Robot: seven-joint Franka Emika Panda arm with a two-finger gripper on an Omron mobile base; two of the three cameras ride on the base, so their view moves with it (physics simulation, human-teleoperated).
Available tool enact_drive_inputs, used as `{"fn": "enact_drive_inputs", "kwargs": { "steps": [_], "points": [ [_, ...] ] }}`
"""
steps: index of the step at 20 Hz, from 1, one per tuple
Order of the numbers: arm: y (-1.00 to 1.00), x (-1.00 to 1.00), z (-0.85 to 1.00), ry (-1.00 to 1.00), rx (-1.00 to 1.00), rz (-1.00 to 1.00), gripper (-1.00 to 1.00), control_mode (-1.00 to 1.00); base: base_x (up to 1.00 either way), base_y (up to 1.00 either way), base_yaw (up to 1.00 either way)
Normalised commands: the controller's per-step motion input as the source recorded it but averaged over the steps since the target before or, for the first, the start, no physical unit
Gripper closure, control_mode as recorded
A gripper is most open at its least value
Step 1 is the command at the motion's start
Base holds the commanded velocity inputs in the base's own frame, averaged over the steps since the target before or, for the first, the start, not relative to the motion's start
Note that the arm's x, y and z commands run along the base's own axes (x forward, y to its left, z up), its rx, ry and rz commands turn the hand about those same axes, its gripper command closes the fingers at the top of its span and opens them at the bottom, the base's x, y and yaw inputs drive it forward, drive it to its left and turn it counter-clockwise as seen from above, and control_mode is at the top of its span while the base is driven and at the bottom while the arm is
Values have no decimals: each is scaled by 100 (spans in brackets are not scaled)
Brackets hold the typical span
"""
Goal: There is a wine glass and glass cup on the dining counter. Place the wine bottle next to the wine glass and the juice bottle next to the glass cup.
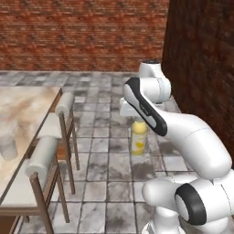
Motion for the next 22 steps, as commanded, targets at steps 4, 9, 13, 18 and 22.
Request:
{"fn": "enact_drive_inputs", "kwargs": {
  "steps": [4,9,13,18,22],
  "points": [
    [0,0,0,0,0,0,100,100,73,-18,41],
    [0,0,0,0,0,0,100,100,72,-16,44],
    [0,0,0,0,0,0,100,100,69,-14,49],
    [0,0,0,0,0,0,100,100,68,-16,48],
    [0,0,0,0,0,0,100,100,68,-17,47]
  ]
}}
